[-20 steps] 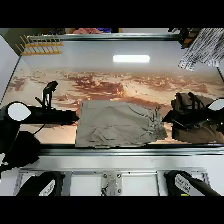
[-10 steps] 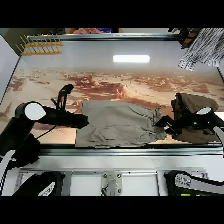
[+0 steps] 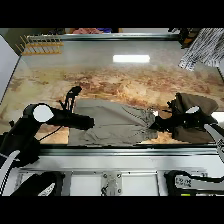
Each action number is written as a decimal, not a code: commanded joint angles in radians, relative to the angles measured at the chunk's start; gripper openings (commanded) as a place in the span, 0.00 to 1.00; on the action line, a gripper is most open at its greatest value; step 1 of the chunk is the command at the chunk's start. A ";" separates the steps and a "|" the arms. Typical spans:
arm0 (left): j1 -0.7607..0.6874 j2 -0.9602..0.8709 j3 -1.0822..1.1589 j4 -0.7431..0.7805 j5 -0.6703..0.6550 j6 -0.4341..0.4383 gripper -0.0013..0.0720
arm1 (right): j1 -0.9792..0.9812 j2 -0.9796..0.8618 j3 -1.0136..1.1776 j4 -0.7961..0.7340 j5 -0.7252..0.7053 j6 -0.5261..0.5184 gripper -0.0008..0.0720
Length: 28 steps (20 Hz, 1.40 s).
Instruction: Fold the clothes and pants, and hang the long-sleeved shirts on hangers.
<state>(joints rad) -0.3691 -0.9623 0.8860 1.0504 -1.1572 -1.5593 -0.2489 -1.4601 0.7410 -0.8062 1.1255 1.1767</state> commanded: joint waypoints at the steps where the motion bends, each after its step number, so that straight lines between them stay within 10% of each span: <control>1: -0.002 0.043 0.001 0.004 0.050 -0.002 0.03 | 0.012 0.019 0.060 0.068 0.004 -0.035 0.04; 15: -0.001 0.053 0.001 0.004 0.069 -0.002 0.03 | -0.316 0.070 0.861 -0.335 -0.197 0.541 0.04; 28: -0.001 0.053 0.001 0.004 0.068 -0.002 0.03 | -0.409 0.292 0.858 -0.574 0.266 0.686 0.04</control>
<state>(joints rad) -0.3695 -0.9100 0.8860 1.0542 -1.0882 -1.5620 -0.6548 -1.2194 1.5990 -1.3231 1.2495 1.8526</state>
